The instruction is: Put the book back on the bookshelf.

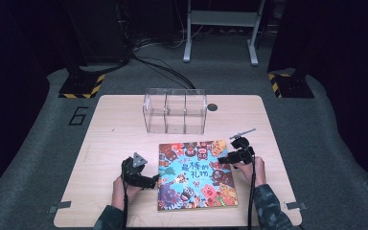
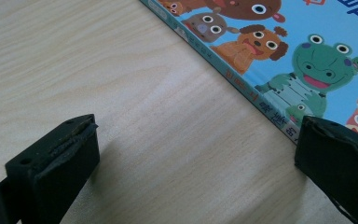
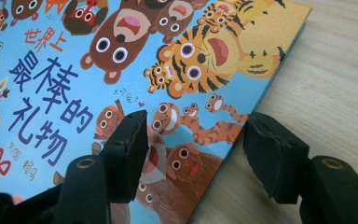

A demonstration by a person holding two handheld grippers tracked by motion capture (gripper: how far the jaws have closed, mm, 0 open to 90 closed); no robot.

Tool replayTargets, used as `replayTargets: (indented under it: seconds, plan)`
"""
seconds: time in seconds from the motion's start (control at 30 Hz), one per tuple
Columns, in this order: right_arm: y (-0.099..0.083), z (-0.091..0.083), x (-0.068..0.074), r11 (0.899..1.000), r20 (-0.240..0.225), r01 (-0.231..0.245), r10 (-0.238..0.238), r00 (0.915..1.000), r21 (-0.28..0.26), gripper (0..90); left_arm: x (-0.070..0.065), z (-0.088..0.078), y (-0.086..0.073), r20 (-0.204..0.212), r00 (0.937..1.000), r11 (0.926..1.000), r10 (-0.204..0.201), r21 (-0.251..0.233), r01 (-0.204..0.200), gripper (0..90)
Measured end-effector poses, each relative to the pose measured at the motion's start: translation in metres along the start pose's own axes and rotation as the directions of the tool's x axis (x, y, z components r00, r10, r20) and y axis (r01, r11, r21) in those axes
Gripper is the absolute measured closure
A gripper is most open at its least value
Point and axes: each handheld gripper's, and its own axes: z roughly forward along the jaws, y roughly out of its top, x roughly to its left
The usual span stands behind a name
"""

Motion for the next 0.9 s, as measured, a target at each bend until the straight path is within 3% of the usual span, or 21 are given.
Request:
replayTargets:
  seconds: [0.23, 0.63, 0.7, 0.9]
  plan:
    - [0.003, -0.003, 0.002, 1.000, 0.016, 0.011, -0.011, 0.9998, 0.009, 40.6, 0.000, 0.000, 0.000, 0.000, 1.0000, 1.0000, -0.001, -0.001, 0.001, 0.0]
    - [0.008, -0.015, 0.008, 0.998, 0.026, 0.051, -0.051, 0.9984, -0.030, 40.8, 0.000, -0.001, 0.000, 0.007, 1.0000, 1.0000, 0.002, 0.009, -0.002, 0.0]
    - [0.008, -0.017, 0.008, 0.999, 0.012, 0.025, -0.025, 0.9996, -0.027, 40.6, 0.000, -0.001, 0.000, 0.007, 1.0000, 1.0000, 0.002, 0.009, -0.002, 0.0]
    - [0.011, -0.025, 0.007, 0.998, -0.021, 0.024, -0.026, 0.9995, -0.054, 40.6, 0.000, -0.001, 0.000, 0.007, 1.0000, 1.0000, 0.001, 0.009, -0.001, 0.0]
